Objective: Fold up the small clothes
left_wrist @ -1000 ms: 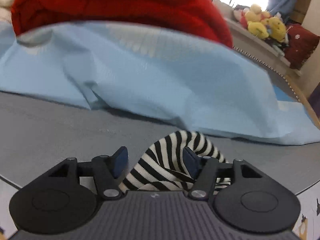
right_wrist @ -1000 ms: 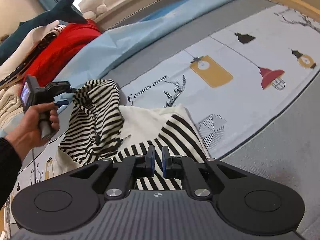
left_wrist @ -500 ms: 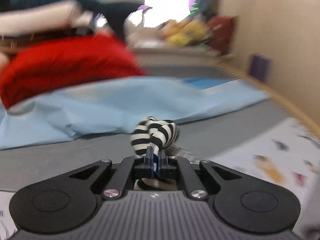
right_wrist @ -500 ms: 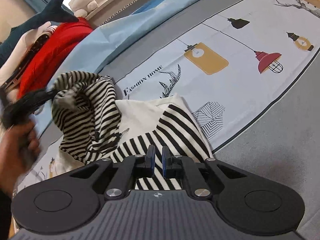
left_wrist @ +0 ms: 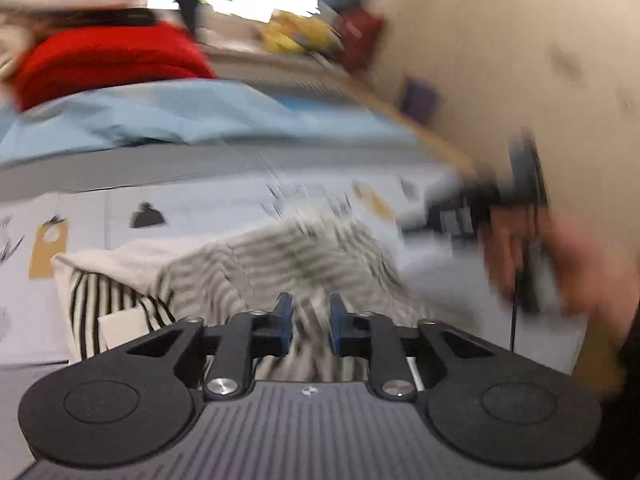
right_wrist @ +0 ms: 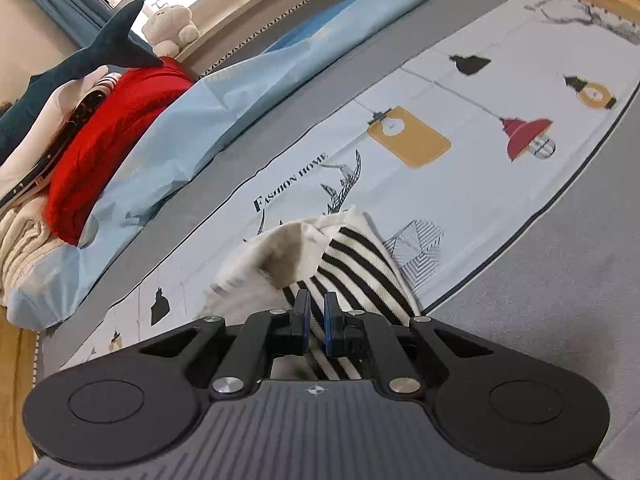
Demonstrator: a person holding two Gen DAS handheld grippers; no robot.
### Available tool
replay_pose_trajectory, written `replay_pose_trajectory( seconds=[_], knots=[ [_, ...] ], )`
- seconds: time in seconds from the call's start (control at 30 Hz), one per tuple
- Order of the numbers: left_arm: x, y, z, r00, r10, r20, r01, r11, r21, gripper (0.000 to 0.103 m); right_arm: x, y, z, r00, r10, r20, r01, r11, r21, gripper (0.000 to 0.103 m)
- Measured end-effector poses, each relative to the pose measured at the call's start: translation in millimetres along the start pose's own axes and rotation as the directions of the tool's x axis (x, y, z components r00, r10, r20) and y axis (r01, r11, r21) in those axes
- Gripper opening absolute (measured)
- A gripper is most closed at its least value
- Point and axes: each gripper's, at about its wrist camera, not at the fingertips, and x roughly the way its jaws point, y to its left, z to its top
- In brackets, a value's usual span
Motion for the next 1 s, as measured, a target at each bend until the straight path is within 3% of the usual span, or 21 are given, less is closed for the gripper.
replay_pose_trajectory(
  seconds=[0.07, 0.13, 0.2, 0.27, 0.33, 0.4, 0.57, 0.67, 0.77, 0.8, 0.83, 0.87, 0.9, 0.97, 1.0],
  knots=[
    [6.1, 24.4, 12.3, 0.999, 0.032, 0.0, -0.032, 0.981, -0.191, 0.034, 4.5, -0.5, 0.1, 1.0, 0.01, -0.027, -0.01, 1.0, 0.009, 0.008],
    [30.6, 49.8, 16.1, 0.996, 0.016, -0.09, -0.046, 0.938, -0.343, 0.037, 11.1, -0.2, -2.7, 0.998, 0.012, -0.064, -0.011, 1.0, 0.009, 0.013],
    [56.9, 70.4, 7.5, 0.975, 0.042, -0.219, -0.137, 0.889, -0.437, 0.038, 20.8, -3.1, -8.0, 0.992, 0.018, -0.122, -0.014, 0.999, 0.032, 0.018],
    [76.6, 85.6, -8.4, 0.96, 0.015, -0.279, -0.165, 0.836, -0.523, 0.04, 30.2, -4.9, -15.9, 0.984, 0.007, -0.18, -0.002, 0.999, 0.032, 0.021],
    [92.5, 96.9, -23.6, 0.928, 0.008, -0.371, -0.24, 0.775, -0.584, 0.041, 37.3, -4.3, -23.9, 0.974, -0.029, -0.223, 0.028, 1.0, -0.009, 0.022],
    [100.5, 105.8, -28.1, 0.915, 0.028, -0.403, -0.28, 0.763, -0.583, 0.041, 41.1, -7.7, -30.5, 0.969, -0.067, -0.237, 0.063, 0.998, -0.021, 0.023],
    [106.4, 115.2, -39.6, 0.901, -0.004, -0.434, -0.298, 0.722, -0.624, 0.041, 53.2, -8.2, -40.0, 0.959, -0.076, -0.272, 0.07, 0.997, -0.032, 0.023],
    [103.8, 109.3, -46.0, 0.894, -0.024, -0.448, -0.297, 0.717, -0.631, 0.041, 58.5, -1.1, -44.0, 0.957, -0.09, -0.278, 0.076, 0.995, -0.06, 0.023],
    [101.6, 108.8, -53.3, 0.897, -0.067, -0.437, -0.275, 0.69, -0.67, 0.04, 63.7, 4.6, -45.6, 0.955, -0.101, -0.28, 0.082, 0.993, -0.081, 0.023],
    [101.9, 107.8, -53.1, 0.898, -0.072, -0.434, -0.269, 0.69, -0.672, 0.035, 63.9, 5.9, -46.6, 0.954, -0.106, -0.279, 0.083, 0.992, -0.093, 0.023],
    [101.3, 105.8, -51.1, 0.901, -0.069, -0.428, -0.263, 0.697, -0.667, 0.021, 64.7, 7.6, -48.0, 0.955, -0.113, -0.276, 0.087, 0.991, -0.103, 0.023],
    [99.7, 103.5, -48.3, 0.905, -0.065, -0.421, -0.258, 0.703, -0.663, 0.016, 64.5, 8.3, -48.9, 0.955, -0.118, -0.272, 0.091, 0.99, -0.11, 0.023],
    [98.6, 102.6, -46.4, 0.91, -0.065, -0.41, -0.25, 0.704, -0.665, 0.003, 64.0, 8.9, -49.6, 0.957, -0.118, -0.267, 0.091, 0.99, -0.11, 0.022],
    [92.9, 101.1, -38.9, 0.926, -0.045, -0.375, -0.23, 0.718, -0.656, 0.001, 62.7, 12.2, -49.9, 0.96, -0.095, -0.262, 0.067, 0.991, -0.116, 0.003],
    [90.5, 99.9, -33.7, 0.937, -0.026, -0.35, -0.22, 0.733, -0.643, 0.001, 61.3, 15.1, -49.8, 0.963, -0.079, -0.257, 0.048, 0.991, -0.124, 0.003]
  ],
)
